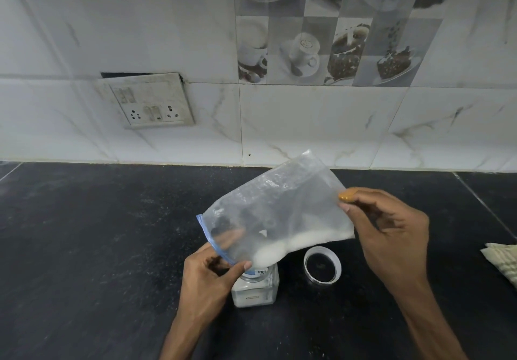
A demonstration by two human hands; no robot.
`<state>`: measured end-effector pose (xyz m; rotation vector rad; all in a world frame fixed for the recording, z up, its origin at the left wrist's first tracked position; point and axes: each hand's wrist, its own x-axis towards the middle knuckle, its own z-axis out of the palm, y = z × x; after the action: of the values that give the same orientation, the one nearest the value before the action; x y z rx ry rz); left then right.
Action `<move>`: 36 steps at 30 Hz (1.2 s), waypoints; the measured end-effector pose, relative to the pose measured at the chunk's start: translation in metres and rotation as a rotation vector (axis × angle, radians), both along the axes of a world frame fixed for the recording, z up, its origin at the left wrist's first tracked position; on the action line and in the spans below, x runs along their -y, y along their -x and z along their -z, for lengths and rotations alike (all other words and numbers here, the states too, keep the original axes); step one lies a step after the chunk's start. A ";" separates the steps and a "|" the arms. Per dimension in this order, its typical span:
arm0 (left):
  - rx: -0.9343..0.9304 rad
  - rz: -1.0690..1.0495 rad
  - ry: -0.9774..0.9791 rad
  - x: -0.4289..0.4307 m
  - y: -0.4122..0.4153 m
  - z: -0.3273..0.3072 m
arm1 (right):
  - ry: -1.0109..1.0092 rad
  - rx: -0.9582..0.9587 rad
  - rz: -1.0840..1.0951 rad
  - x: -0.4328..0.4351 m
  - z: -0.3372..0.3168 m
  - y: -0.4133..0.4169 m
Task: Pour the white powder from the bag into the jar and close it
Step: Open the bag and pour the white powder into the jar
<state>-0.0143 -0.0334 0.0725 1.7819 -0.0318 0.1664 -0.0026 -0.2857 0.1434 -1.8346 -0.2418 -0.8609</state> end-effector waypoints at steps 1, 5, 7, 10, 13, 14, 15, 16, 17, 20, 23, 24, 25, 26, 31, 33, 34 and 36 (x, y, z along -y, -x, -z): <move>0.005 0.002 -0.007 -0.001 0.000 0.001 | 0.011 0.001 0.002 0.000 0.001 0.000; -0.004 0.000 0.001 0.000 -0.001 0.001 | -0.045 0.001 0.000 0.003 0.002 -0.001; 0.002 0.000 -0.009 0.000 0.000 -0.001 | -0.002 0.001 0.002 0.003 0.003 -0.001; -0.003 -0.011 0.014 0.000 0.001 -0.002 | -0.014 0.004 0.021 0.004 0.002 -0.001; 0.000 0.006 -0.005 0.000 0.001 -0.002 | 0.043 0.004 0.015 0.004 0.002 0.001; 0.003 0.000 -0.012 -0.001 0.001 -0.002 | 0.041 0.003 0.020 0.004 0.002 0.002; 0.007 -0.009 -0.010 -0.001 0.001 -0.001 | 0.019 0.003 0.026 0.004 0.003 0.002; 0.005 -0.018 -0.002 -0.001 0.001 0.000 | -0.004 0.003 0.030 0.005 0.003 0.002; 0.006 -0.017 0.004 -0.001 0.000 0.000 | -0.013 0.003 0.029 0.005 0.003 0.001; 0.015 -0.004 -0.015 0.000 0.001 0.000 | 0.038 0.006 0.024 0.004 0.003 0.001; 0.009 -0.024 -0.003 -0.001 0.000 0.001 | 0.006 0.016 0.035 0.004 0.002 0.001; 0.006 -0.022 0.000 -0.001 0.001 0.000 | 0.009 0.016 0.034 0.004 0.002 0.001; 0.004 -0.016 -0.007 -0.001 0.001 0.000 | 0.024 0.015 0.033 0.004 0.002 0.000; 0.003 -0.016 -0.010 -0.001 0.001 0.000 | 0.036 0.013 0.033 0.004 0.002 0.000; 0.011 -0.014 -0.013 -0.001 0.000 0.003 | -0.003 0.008 0.027 0.004 0.001 0.000; 0.004 -0.002 -0.022 -0.001 0.000 0.002 | 0.073 0.006 0.015 0.001 0.001 0.001; -0.003 -0.002 -0.014 -0.002 0.000 0.002 | 0.099 -0.003 0.003 0.002 0.001 0.001; -0.006 -0.005 0.003 -0.003 0.000 0.004 | 0.141 -0.058 -0.041 0.007 0.001 0.000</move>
<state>-0.0139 -0.0308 0.0684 1.7795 -0.0227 0.1642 -0.0028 -0.2929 0.1423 -1.9758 -0.3090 -0.7775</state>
